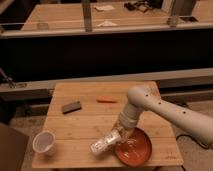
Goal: Place the bottle in the ceramic bowl
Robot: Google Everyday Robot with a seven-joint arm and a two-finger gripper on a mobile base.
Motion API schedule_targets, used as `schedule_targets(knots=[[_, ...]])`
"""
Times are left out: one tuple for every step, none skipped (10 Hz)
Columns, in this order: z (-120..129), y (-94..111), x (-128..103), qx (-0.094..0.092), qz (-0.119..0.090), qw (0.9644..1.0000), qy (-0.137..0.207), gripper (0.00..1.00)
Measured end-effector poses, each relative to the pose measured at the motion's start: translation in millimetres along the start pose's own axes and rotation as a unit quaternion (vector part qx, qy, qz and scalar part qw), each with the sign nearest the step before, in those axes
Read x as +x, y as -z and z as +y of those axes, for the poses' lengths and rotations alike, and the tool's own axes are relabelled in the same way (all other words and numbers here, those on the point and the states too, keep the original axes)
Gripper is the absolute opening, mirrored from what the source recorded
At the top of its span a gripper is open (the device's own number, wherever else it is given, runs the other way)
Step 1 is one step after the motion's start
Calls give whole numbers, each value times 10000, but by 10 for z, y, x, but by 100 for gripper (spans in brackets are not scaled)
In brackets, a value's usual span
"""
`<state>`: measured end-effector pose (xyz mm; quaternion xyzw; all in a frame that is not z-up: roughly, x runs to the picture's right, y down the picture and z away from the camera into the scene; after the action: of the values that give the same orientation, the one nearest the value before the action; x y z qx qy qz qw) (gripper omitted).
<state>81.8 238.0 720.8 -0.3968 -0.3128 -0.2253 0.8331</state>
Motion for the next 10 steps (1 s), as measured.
schedule_targets(knots=[[26,10,17,1,-1,10000,10,0],[67,12,30,7,6,10000,-5,0],[116,20,45,27,11,10000,-13,0],[151,29,61,45,14,10000,-38,0],[153,41,72,69,19,10000,-41,0],[143,58,86,98,27,9999,-39,0],[156,67,101,93,21,9999,-53,0],[173,76,116,81,19,9999,-68,0],[181,87,132,69,21,9999,-73,0],[197,104,157,70,29,9999,-88,0]])
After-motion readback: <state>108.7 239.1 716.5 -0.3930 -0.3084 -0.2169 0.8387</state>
